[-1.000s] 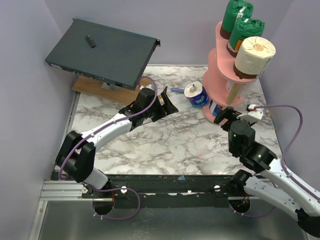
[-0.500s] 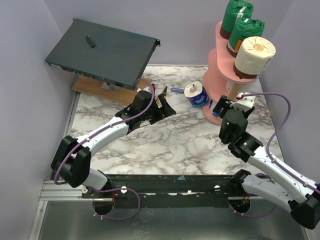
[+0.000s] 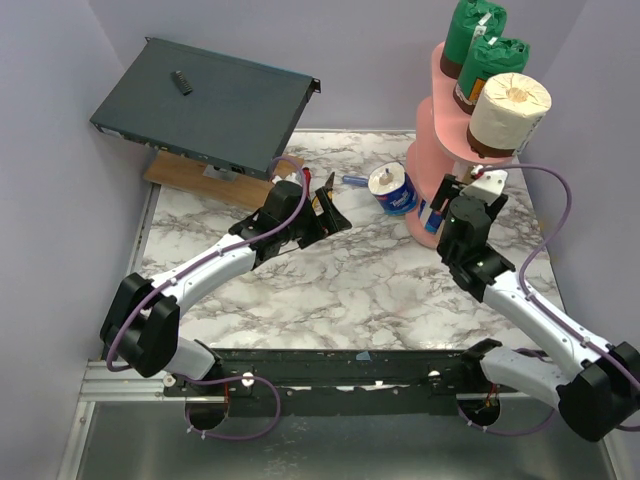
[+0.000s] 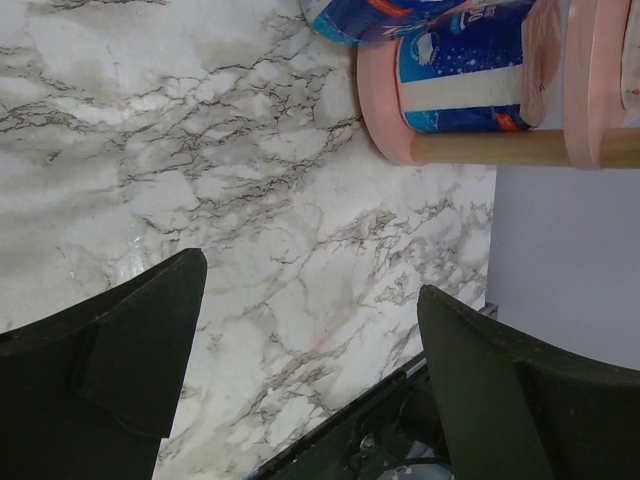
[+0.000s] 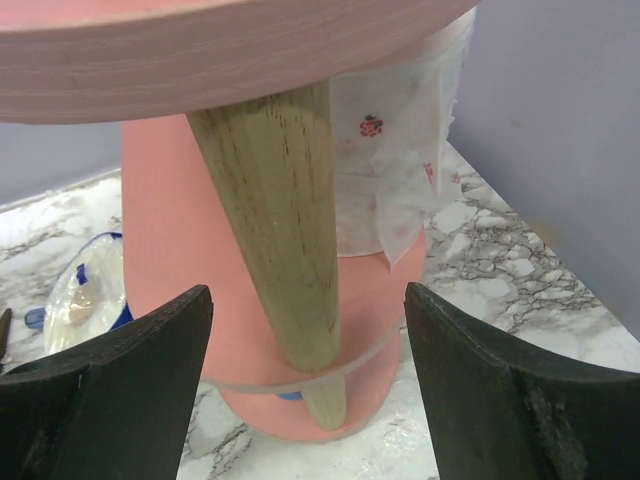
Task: Place and organize the paper towels onto the shelf
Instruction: Adjust the shelf at the center of the board.
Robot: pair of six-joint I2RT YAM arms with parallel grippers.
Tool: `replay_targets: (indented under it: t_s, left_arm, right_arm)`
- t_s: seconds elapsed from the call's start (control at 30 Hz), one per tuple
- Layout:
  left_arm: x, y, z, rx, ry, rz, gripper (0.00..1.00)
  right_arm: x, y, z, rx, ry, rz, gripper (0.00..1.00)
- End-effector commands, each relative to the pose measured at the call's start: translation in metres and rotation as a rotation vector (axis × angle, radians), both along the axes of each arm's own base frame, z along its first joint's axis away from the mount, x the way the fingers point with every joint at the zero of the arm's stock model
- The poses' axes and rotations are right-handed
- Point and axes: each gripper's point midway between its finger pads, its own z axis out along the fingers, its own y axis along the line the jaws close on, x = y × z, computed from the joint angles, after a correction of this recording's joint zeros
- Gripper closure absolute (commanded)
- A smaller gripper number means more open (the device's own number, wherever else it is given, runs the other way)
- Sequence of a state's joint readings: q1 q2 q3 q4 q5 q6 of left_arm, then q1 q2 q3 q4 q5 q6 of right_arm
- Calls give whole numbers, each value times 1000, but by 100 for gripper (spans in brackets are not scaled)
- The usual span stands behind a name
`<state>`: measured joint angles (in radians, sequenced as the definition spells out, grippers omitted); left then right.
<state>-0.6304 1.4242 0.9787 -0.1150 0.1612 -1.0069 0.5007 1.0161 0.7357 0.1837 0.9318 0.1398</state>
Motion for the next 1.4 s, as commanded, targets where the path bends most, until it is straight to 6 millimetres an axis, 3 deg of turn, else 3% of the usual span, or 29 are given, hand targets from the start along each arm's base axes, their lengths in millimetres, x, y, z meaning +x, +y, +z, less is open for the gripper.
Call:
replay_targets:
  t_s: [0.0,0.47,0.67,0.73,1.1,1.37]
  left_arm:
    - [1,0,9,7,-23,-8,10]
    - [9,-1,5,25,-10,1,10]
    - [12,-3,4,30,-6,-1,10]
    - [13,-3,4,31,-4,1,10]
    - [14,-5,4,29,-1,-2,10]
    - [17,-6,3,33,-2,-1,10]
  right_arm:
    - [15,1,11,8,-33,28,21]
    - [35,3,-2,-11,-13,62,36]
    - [38,4,-4,-16,-7,72,56]
    - [37,4,-4,-13,-9,76,64]
    - [30,7,-3,11,3,105,82]
    - [18,22,2,76,42,209,88]
